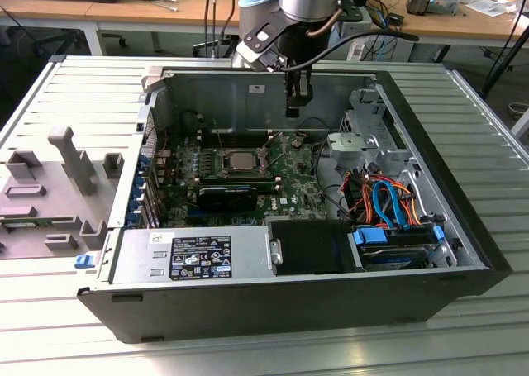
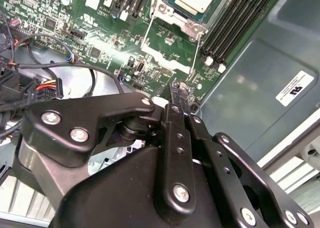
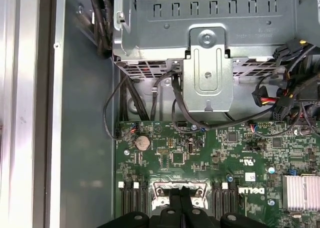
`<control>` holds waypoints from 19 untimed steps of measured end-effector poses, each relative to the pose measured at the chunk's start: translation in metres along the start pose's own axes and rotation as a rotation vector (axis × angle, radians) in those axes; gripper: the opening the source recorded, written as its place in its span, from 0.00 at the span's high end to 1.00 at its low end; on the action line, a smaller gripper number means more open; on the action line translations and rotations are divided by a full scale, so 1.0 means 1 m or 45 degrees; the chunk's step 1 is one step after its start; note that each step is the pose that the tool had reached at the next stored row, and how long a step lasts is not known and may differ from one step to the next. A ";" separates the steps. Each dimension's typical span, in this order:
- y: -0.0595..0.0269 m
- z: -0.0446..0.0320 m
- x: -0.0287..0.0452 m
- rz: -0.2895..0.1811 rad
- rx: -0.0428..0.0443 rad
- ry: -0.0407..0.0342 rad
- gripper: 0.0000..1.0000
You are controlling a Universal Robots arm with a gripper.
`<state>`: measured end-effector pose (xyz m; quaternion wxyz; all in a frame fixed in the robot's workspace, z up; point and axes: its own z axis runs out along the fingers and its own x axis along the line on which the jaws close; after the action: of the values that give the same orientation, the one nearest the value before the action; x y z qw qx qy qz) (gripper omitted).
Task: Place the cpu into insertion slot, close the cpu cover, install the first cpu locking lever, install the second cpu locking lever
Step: 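Close the cpu cover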
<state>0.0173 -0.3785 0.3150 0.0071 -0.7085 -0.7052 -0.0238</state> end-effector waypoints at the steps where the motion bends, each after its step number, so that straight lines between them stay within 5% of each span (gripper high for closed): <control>1: 0.0010 0.0003 0.0000 0.000 0.000 0.0000 0.89; 19: 0.0112 0.0108 -0.0006 -0.008 0.000 -0.0002 0.89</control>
<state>0.0287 -0.3786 0.3045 0.0071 -0.7064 -0.7073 -0.0236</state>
